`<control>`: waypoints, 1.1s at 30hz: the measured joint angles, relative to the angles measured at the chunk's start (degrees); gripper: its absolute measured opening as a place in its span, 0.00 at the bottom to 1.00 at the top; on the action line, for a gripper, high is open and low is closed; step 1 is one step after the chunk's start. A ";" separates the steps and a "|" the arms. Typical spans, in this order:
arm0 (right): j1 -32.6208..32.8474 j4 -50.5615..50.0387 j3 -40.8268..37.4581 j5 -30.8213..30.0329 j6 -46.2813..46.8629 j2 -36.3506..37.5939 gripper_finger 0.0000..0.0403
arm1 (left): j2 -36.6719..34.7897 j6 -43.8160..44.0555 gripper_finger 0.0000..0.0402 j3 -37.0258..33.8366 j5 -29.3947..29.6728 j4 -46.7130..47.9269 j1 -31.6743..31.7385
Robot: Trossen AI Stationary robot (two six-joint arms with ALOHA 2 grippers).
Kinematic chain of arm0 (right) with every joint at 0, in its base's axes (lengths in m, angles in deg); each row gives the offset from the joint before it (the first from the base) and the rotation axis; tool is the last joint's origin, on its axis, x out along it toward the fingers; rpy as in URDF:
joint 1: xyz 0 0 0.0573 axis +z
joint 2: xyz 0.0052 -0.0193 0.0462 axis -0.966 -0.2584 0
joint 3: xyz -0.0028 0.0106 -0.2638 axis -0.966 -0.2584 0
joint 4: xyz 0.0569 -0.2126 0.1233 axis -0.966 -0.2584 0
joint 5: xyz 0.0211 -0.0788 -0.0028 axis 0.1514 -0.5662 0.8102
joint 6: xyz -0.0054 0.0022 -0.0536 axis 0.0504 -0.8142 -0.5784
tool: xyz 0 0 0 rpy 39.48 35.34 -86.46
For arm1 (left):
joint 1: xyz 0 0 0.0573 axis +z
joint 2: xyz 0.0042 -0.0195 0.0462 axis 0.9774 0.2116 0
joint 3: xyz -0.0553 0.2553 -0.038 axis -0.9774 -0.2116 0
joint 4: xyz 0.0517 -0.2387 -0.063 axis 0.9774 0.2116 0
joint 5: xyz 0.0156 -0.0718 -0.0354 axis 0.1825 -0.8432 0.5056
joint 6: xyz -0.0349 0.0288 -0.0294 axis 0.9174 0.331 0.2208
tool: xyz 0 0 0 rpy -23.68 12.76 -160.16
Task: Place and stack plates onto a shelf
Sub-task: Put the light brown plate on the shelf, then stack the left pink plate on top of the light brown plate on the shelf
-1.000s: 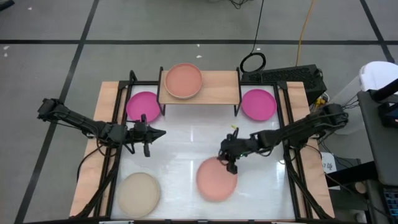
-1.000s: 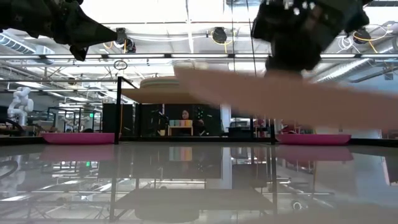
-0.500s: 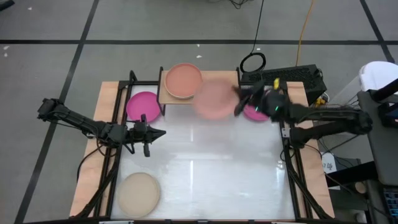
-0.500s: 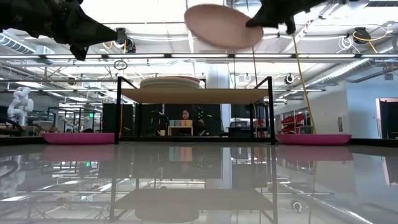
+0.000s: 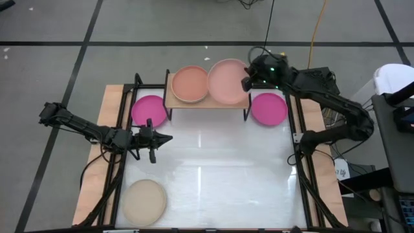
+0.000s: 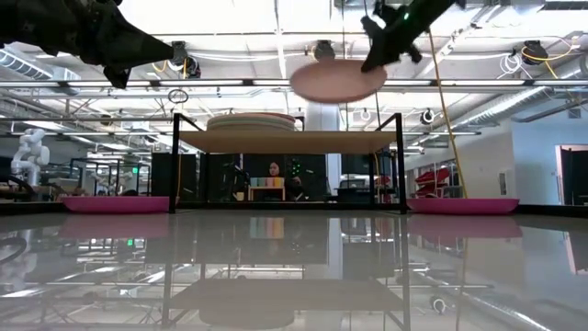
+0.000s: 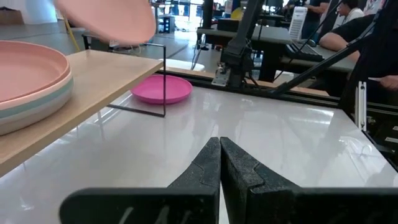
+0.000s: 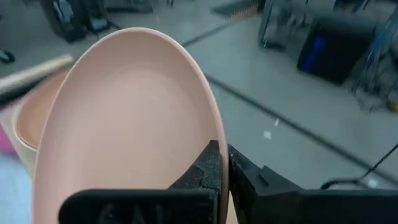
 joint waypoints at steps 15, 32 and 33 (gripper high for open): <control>-5.03 1.29 -1.06 -2.12 -0.56 -10.37 0.00 | -0.01 0.72 0.01 0.00 -0.02 0.04 0.00; -5.57 -0.74 -1.19 -2.42 -4.00 -10.46 0.18 | -0.01 0.98 0.01 -0.02 -0.04 0.07 0.00; -5.57 -0.87 -1.19 -2.42 -3.96 -10.46 0.20 | -0.01 0.98 0.01 -0.02 -0.04 0.07 0.00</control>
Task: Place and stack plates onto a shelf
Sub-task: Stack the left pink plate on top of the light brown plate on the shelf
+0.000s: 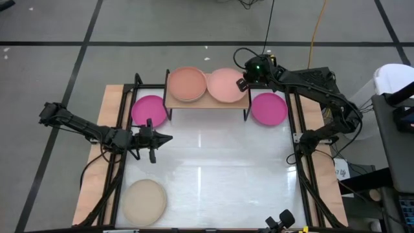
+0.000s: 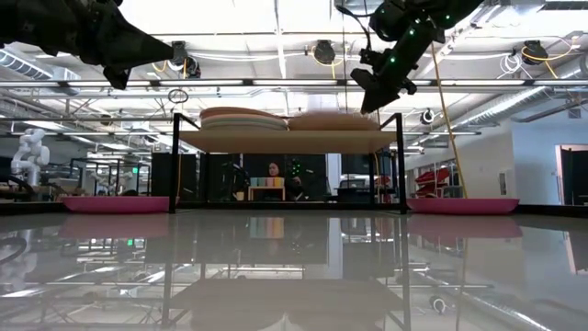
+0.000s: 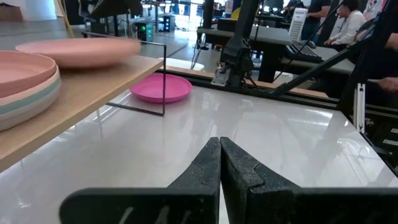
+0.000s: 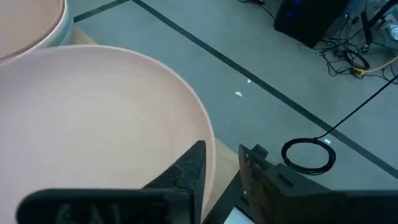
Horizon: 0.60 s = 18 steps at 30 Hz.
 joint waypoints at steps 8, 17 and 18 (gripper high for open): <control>0.04 0.80 0.00 0.20 -0.15 0.32 0.22 | 0.01 0.02 0.01 0.00 0.00 0.02 0.00; 5.80 4.51 0.07 10.58 -1.28 8.50 0.22 | -0.01 -0.12 0.01 0.00 -0.07 0.20 0.00; 7.48 3.93 -0.01 10.50 -1.53 9.60 0.22 | -0.01 -0.12 0.01 0.00 -0.07 0.20 0.00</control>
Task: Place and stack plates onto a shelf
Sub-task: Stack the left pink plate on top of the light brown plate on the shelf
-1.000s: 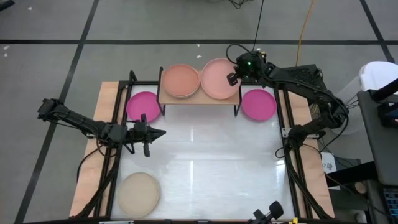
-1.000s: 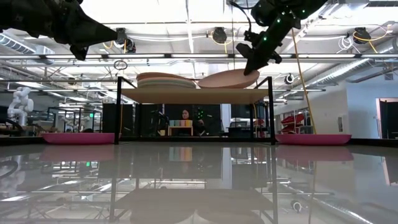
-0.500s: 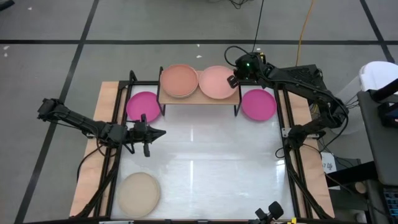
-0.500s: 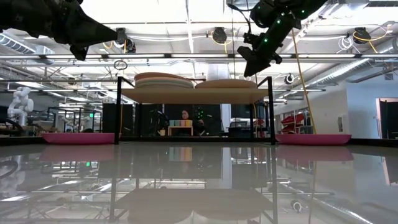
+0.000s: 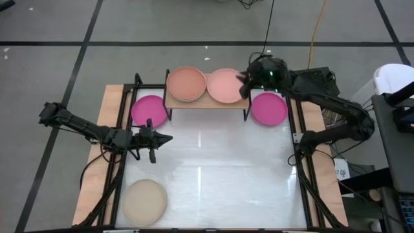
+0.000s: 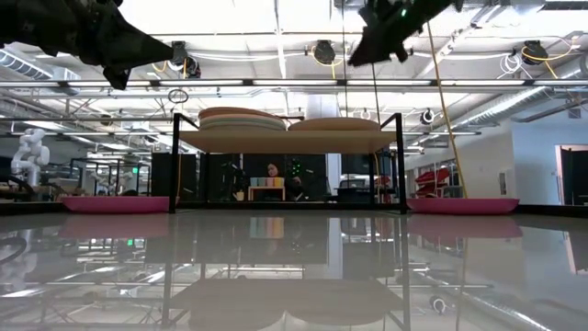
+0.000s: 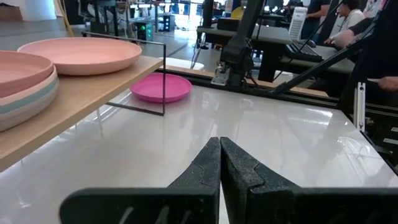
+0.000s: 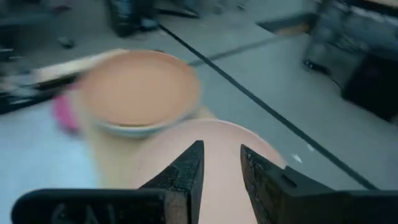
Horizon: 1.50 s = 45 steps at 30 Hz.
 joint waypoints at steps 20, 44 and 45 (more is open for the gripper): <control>33.50 43.57 -34.16 -4.64 -4.93 13.86 0.22 | 6.44 14.99 0.01 24.69 -0.76 62.21 9.90; 43.58 39.62 -35.02 -10.63 -6.47 12.89 0.23 | 35.35 7.15 0.38 24.92 -7.54 66.81 31.37; 43.58 39.40 -35.02 -10.57 -6.18 12.89 0.23 | 36.52 7.18 0.40 24.92 -7.54 66.77 31.98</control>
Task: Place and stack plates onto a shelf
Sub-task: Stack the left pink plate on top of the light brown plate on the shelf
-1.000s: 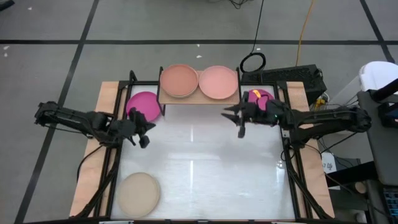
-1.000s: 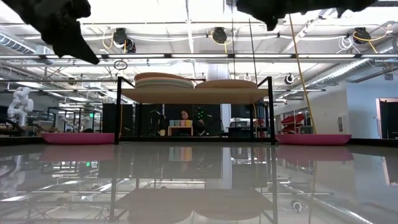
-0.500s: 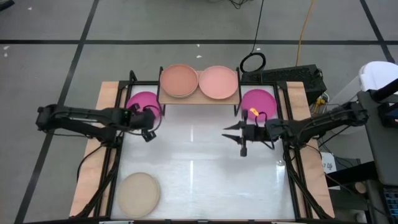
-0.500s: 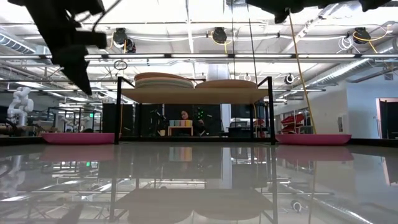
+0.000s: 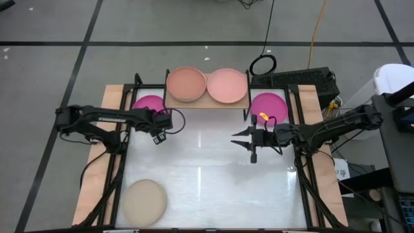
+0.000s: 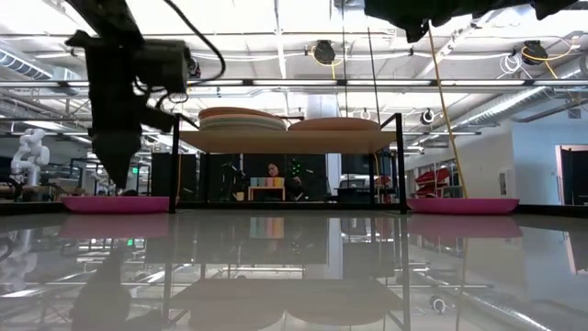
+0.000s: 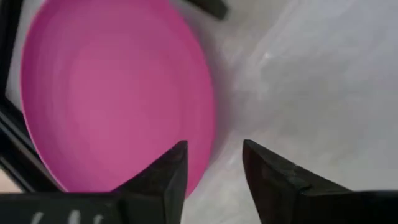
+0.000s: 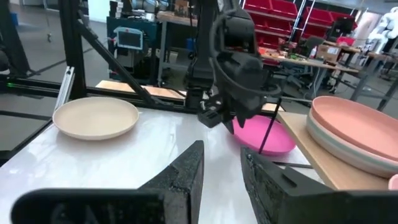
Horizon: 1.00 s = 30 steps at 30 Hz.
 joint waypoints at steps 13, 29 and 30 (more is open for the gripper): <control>0.00 5.21 -4.06 -0.04 0.11 0.00 0.23 | 6.82 -5.52 0.43 -3.54 -5.09 -9.57 8.61; 0.00 7.42 -4.42 -0.06 0.12 -0.01 0.23 | 5.18 0.47 0.03 -3.11 -8.64 -6.19 5.00; 0.00 7.38 -4.42 -0.04 0.15 -0.01 0.23 | 5.18 1.60 0.03 -2.00 -9.25 -3.79 3.84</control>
